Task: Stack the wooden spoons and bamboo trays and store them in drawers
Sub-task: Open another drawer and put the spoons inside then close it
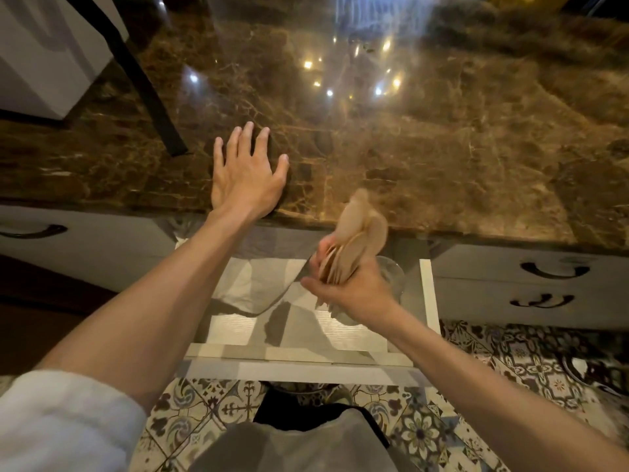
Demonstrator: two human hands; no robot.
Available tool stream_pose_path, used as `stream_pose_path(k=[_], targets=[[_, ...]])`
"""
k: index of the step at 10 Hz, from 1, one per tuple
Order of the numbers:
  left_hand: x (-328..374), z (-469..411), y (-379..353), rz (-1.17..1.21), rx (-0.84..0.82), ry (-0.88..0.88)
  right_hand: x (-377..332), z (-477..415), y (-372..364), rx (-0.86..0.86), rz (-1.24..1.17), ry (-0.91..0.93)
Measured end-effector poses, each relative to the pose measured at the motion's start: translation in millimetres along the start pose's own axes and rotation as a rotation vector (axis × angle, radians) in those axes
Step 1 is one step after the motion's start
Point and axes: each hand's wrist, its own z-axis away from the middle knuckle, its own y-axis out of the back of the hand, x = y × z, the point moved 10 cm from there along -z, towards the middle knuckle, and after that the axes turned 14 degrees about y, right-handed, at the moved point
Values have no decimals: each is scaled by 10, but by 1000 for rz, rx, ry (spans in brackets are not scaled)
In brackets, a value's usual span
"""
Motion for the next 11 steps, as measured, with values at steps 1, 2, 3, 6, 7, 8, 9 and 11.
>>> stream_pose_path(k=[1,2,3,6,7,8,9,11], targets=[[0,9,13,-3,-7,-5,345,95,-9,-52,125,-104],[3,31,19,-4,-11,-11,693,126,-69,-152,216,-192],[2,32,14,-3,-20,-13,850,150,-133,-196,249,-220],[-10,24,14,-9,-9,-9,1499,534,-292,-817,816,-335],[-11,28,18,-8,-8,-5,1572,672,-197,-947,958,-371],[2,24,15,8,-19,-8,1605,829,0,-1042,1074,-456],[0,23,22,14,-21,-4,1610,878,98,-1077,1148,-492],[0,31,25,2,-23,-4,1620,952,126,-1211,1187,-516]])
